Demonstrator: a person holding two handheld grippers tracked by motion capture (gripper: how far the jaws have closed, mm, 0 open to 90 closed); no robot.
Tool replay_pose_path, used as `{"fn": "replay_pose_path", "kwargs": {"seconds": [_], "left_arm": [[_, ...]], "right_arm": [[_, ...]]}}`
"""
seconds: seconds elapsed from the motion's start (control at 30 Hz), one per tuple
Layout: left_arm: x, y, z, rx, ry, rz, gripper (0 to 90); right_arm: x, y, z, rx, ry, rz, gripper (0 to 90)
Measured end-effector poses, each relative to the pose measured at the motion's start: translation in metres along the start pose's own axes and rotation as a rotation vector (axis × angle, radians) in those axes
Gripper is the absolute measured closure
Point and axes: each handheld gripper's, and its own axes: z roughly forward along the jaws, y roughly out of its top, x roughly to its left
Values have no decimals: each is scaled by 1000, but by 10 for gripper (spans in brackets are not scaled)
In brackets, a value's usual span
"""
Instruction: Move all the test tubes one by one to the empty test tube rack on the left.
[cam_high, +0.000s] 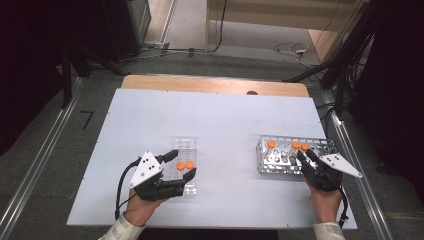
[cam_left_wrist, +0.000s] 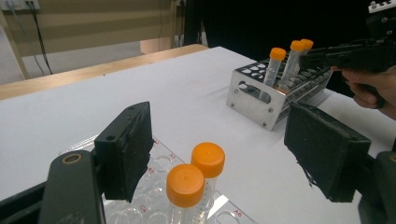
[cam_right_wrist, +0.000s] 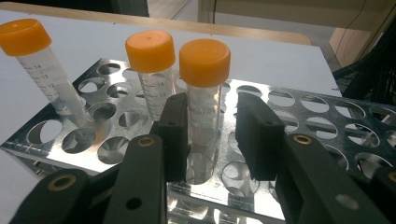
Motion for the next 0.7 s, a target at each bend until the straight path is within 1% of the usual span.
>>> {"fn": "replay_pose_path", "kwargs": {"seconds": [0.07,0.23,0.37,0.43,0.5,0.7], "left_arm": [[0,0,0,-1,-1,0,238],[-1,0,0,-1,-2,-1,238],[-1,0,0,0,-3,-2,238],[-1,0,0,0,-3,-2,238],[-1,0,0,-1,-3,-2,238],[-1,0,0,-1,-3,-3,238]], "right_arm": [[0,0,2,4,3,10,646],[-2,1,7,8,12,18,668],[-1,1,9,10,17,17,704],[-1,1,9,8,15,9,711],[0,2,9,9,16,12,714],[-2,6,2,-26,21,25,718]]}}
